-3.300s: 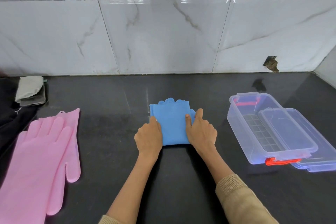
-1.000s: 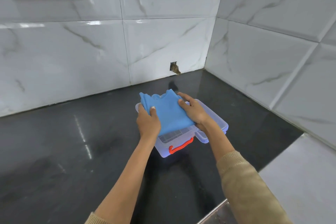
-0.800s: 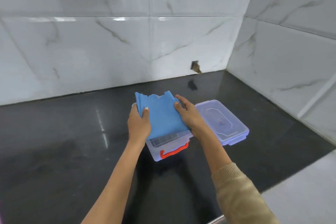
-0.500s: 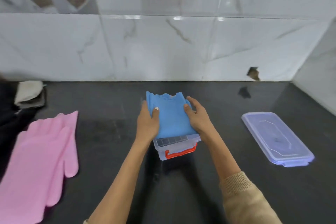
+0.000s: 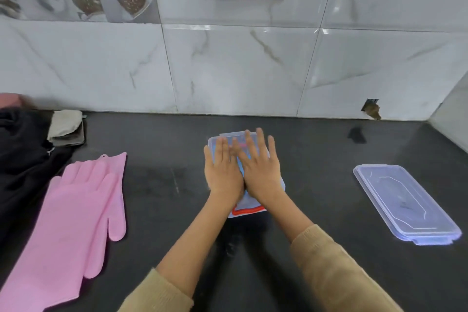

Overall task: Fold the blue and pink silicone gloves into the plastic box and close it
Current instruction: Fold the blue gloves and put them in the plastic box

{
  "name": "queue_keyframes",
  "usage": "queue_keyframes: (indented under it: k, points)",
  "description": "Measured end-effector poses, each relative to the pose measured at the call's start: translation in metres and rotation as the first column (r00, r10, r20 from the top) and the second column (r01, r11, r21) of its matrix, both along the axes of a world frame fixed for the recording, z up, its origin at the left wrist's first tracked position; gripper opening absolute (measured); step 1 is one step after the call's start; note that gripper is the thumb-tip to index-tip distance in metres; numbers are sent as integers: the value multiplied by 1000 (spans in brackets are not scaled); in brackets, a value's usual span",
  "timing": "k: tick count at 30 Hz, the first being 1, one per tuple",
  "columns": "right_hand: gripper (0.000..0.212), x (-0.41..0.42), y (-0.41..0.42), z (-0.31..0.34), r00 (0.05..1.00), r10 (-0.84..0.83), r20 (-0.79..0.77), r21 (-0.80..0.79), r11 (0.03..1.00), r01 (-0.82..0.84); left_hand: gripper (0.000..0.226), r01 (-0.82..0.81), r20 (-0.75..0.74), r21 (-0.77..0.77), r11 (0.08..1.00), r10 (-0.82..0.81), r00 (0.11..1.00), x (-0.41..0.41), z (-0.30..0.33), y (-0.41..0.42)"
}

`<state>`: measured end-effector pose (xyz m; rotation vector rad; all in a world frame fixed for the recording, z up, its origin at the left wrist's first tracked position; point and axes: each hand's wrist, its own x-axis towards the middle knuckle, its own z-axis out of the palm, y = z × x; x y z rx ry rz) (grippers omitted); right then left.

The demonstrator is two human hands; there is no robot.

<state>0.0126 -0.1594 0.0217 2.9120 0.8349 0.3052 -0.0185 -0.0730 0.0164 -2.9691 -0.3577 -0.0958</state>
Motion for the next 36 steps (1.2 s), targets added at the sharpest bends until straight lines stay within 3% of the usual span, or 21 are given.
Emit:
queue_keyframes:
  k: [2,5,9,17,19,21,22,23,24,26,27,29,32,34,36]
  points:
    - [64,11,1,-1,995,81,-54,-158,983,-89,69,16,-187,175,984,17,982,9,0,3]
    - [62,23,5,-9,971,35,-237,-314,943,-111,70,59,-325,337,940,57,944,18,-9,3]
    - [70,29,12,-21,914,-42,-404,-302,949,-90,77,100,-444,440,893,119,888,29,-19,0]
    - [74,29,14,-23,872,-84,-481,-280,958,-62,70,180,-517,521,834,141,844,28,-18,-2]
    - [70,25,11,-17,913,15,-408,-129,989,-75,67,158,-327,364,918,-33,944,24,-10,3]
    - [60,26,2,-8,967,178,-183,195,970,-142,57,120,143,-41,992,-113,983,19,-2,15]
    - [56,27,-5,-3,974,219,-53,384,905,-182,53,127,363,-277,952,-18,932,15,4,25]
    - [52,29,-13,2,977,214,16,564,805,-186,51,161,489,-532,831,146,860,10,11,36]
    - [50,30,-22,7,981,195,-17,728,675,-121,50,218,503,-747,628,320,803,4,14,46]
    - [48,32,-37,10,924,247,-292,903,388,181,49,322,373,-927,190,542,753,-4,13,61]
    - [48,33,-40,8,857,309,-412,899,291,327,50,322,304,-944,73,572,762,-9,11,61]
    - [48,31,-42,-1,752,373,-543,840,238,488,52,286,190,-953,-99,538,821,-16,-1,52]
    - [41,25,-40,-19,565,515,-644,709,126,693,44,210,36,-861,-463,357,933,-22,-24,33]
    - [34,21,-38,-27,446,618,-648,595,46,802,37,165,-48,-794,-586,331,943,-25,-33,27]
    - [30,21,-37,-34,390,650,-652,539,35,842,36,183,-60,-761,-622,349,935,-25,-37,27]
